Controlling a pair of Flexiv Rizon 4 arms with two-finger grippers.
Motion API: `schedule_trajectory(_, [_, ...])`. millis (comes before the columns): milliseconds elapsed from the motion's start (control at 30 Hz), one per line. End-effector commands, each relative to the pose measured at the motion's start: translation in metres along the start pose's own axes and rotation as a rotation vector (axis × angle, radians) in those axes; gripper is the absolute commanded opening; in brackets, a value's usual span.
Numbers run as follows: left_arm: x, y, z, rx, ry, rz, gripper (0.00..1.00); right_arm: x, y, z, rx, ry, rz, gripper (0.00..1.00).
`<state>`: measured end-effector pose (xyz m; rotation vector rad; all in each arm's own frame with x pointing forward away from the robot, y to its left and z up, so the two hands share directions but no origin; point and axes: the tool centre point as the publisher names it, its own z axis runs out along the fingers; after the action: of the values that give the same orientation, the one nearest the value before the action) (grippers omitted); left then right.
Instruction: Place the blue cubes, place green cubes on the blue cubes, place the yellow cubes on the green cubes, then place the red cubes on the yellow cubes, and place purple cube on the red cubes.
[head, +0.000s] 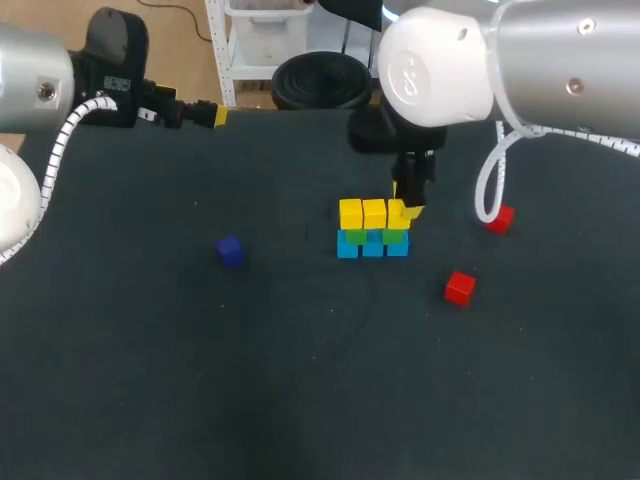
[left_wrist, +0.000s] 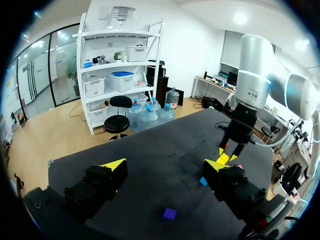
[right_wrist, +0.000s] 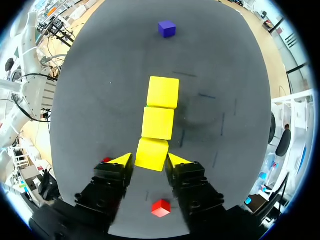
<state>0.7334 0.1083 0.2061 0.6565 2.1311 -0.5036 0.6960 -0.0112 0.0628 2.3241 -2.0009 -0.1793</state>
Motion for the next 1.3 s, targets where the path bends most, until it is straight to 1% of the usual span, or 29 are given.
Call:
schedule_trajectory(33, [0.0008,0.0017,0.0006,0.006,-0.005,0.002,1.0,-0.0005,-0.0014,0.0001,-0.004,-0.001,-0.001,0.37])
schedule_trajectory(433, [0.0008,0.0017,0.0006,0.006,-0.005,0.002,1.0,-0.0011,-0.0019,0.0008,0.0,0.0,-0.009,0.38])
schedule_trajectory(600, [0.0008,0.0017,0.0006,0.006,-0.005,0.002,1.0,-0.0015,-0.0028,0.001,0.004,0.002,-0.012,0.45])
schedule_trajectory(767, [0.0008,0.0017,0.0006,0.006,-0.005,0.002,1.0,-0.0022,-0.004,0.0005,0.008,0.003,-0.017,0.47])
schedule_trajectory(867, [0.0008,0.0017,0.0006,0.006,-0.005,0.002,1.0,-0.0022,-0.0044,0.0004,0.009,0.004,-0.018,0.46])
schedule_trajectory(1067, [0.0008,0.0017,0.0006,0.006,-0.005,0.002,1.0,-0.0018,-0.005,0.0002,0.01,0.005,-0.022,0.38])
schedule_trajectory(1300, [0.0008,0.0017,0.0006,0.006,-0.005,0.002,1.0,-0.0017,-0.0051,0.0,0.011,0.006,-0.026,0.37])
